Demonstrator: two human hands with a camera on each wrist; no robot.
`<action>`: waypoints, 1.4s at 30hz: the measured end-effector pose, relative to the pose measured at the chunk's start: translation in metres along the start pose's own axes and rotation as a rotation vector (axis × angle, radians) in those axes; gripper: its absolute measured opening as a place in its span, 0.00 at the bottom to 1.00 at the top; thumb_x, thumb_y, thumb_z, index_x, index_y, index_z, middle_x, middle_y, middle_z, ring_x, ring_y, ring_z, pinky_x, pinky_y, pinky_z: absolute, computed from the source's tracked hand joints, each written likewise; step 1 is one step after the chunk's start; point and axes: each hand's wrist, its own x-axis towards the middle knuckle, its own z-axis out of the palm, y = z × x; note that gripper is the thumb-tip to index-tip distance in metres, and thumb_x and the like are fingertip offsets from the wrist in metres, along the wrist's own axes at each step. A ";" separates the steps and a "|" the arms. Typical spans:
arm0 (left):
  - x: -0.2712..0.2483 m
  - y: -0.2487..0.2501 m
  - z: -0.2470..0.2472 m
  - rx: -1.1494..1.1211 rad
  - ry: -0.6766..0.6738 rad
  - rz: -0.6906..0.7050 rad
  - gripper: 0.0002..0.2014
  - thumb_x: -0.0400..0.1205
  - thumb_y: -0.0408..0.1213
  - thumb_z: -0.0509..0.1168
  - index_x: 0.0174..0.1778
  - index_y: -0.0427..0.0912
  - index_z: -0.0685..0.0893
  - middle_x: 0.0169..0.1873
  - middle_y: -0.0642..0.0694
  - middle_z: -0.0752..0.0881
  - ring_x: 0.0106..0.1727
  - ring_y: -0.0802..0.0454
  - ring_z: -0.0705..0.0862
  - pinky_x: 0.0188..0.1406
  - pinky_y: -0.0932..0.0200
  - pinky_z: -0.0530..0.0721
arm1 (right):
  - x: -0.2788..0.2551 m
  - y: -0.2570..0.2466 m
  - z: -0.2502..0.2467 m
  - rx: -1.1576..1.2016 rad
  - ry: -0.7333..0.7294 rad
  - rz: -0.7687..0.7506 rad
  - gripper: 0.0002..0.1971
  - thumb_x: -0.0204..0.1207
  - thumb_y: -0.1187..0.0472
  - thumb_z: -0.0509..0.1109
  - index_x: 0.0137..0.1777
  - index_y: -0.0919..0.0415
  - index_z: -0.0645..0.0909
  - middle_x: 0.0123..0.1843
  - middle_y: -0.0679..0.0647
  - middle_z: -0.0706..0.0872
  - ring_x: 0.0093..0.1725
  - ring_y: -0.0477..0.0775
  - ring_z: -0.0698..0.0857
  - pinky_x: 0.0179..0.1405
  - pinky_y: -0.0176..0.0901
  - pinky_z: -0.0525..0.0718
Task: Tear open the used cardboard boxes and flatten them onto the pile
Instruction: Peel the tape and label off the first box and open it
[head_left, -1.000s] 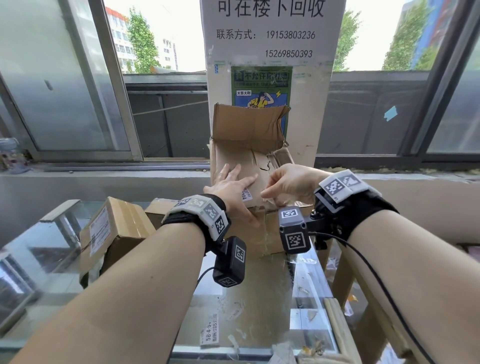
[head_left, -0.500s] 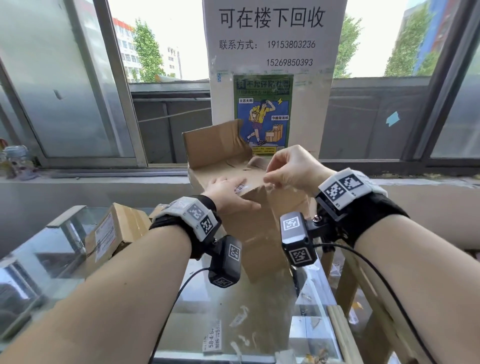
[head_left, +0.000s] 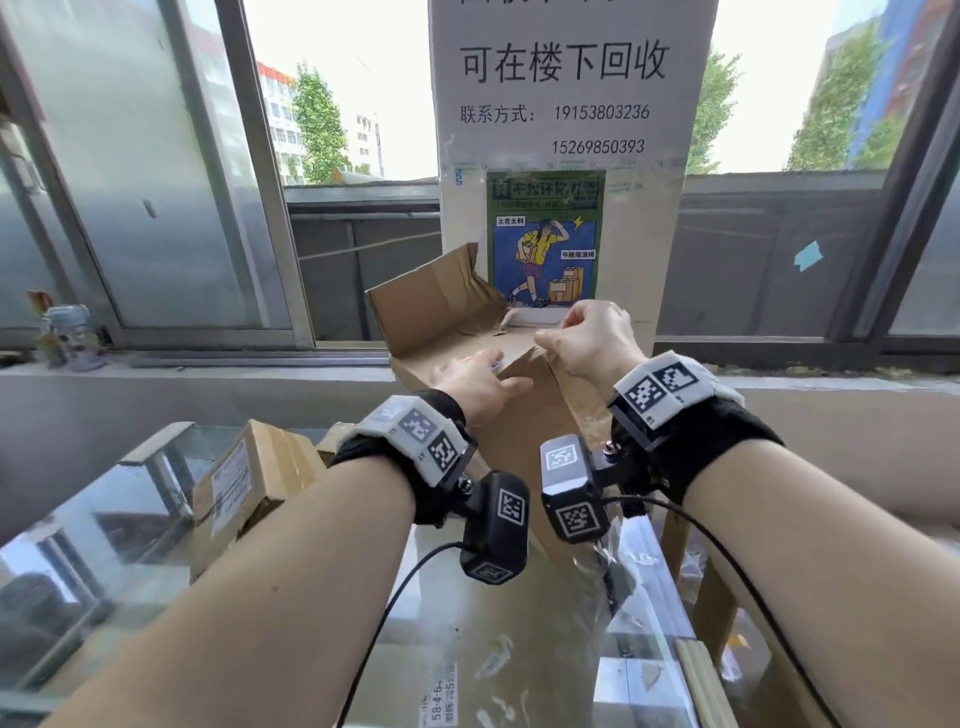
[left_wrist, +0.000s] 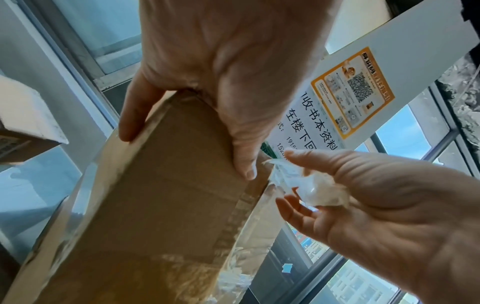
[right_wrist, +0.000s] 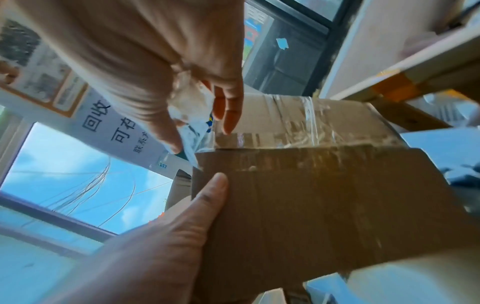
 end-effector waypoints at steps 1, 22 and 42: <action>0.001 -0.001 0.003 -0.008 0.005 -0.001 0.30 0.83 0.57 0.61 0.78 0.47 0.66 0.73 0.42 0.75 0.69 0.41 0.75 0.69 0.44 0.75 | 0.001 0.004 0.001 0.056 -0.004 0.065 0.14 0.70 0.60 0.77 0.31 0.57 0.74 0.48 0.62 0.86 0.55 0.63 0.85 0.56 0.62 0.85; -0.001 -0.013 0.005 0.321 -0.028 0.114 0.24 0.87 0.54 0.53 0.80 0.59 0.62 0.77 0.47 0.72 0.75 0.44 0.71 0.67 0.54 0.70 | -0.008 0.056 0.010 0.401 -0.366 0.324 0.11 0.76 0.68 0.71 0.32 0.65 0.80 0.26 0.54 0.79 0.26 0.47 0.74 0.30 0.38 0.76; -0.004 -0.016 0.011 0.287 -0.103 0.102 0.25 0.87 0.52 0.54 0.81 0.63 0.58 0.80 0.44 0.65 0.78 0.44 0.66 0.75 0.51 0.67 | -0.021 0.071 0.007 0.332 -0.436 0.286 0.15 0.79 0.71 0.66 0.30 0.62 0.72 0.31 0.57 0.76 0.26 0.46 0.72 0.18 0.27 0.70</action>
